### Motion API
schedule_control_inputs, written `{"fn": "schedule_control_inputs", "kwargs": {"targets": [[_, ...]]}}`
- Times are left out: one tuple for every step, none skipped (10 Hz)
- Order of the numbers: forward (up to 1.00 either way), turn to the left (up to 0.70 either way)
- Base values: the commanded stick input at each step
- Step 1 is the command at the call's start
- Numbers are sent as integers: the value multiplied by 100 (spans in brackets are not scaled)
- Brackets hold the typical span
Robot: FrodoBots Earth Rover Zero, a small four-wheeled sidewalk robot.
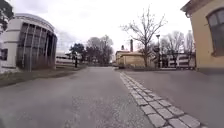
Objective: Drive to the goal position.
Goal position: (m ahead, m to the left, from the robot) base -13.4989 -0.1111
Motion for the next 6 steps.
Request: {"fn": "schedule_control_inputs", "kwargs": {"targets": [[0, -100], [0, -100], [0, -100], [0, -100], [0, -100], [0, -100]]}}
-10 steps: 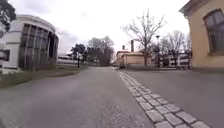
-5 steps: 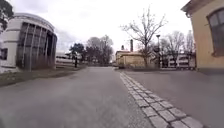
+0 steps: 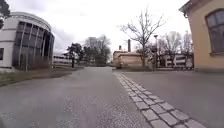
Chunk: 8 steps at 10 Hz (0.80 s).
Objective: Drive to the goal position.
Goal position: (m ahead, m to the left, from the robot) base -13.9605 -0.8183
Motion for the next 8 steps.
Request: {"fn": "schedule_control_inputs", "kwargs": {"targets": [[0, -100], [0, -100], [0, -100], [0, -100], [0, -100], [0, -100], [0, -100], [0, -100]]}}
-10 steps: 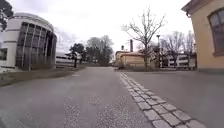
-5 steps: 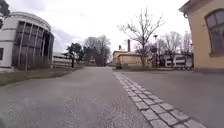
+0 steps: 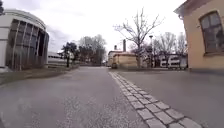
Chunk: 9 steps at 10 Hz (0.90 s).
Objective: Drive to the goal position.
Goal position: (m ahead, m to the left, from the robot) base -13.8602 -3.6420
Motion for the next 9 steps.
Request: {"fn": "schedule_control_inputs", "kwargs": {"targets": [[0, -100], [0, -100], [0, -100], [0, -100], [0, -100], [0, -100], [0, -100], [0, -100], [0, -100]]}}
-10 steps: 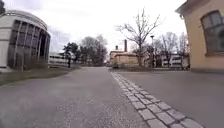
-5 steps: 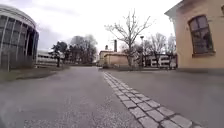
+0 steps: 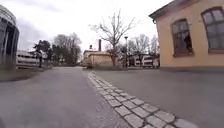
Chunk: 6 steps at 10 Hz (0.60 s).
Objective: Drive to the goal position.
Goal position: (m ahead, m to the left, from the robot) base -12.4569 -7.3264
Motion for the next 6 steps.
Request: {"fn": "schedule_control_inputs", "kwargs": {"targets": [[0, -100], [0, -100], [0, -100], [0, -100], [0, -100], [0, -100]]}}
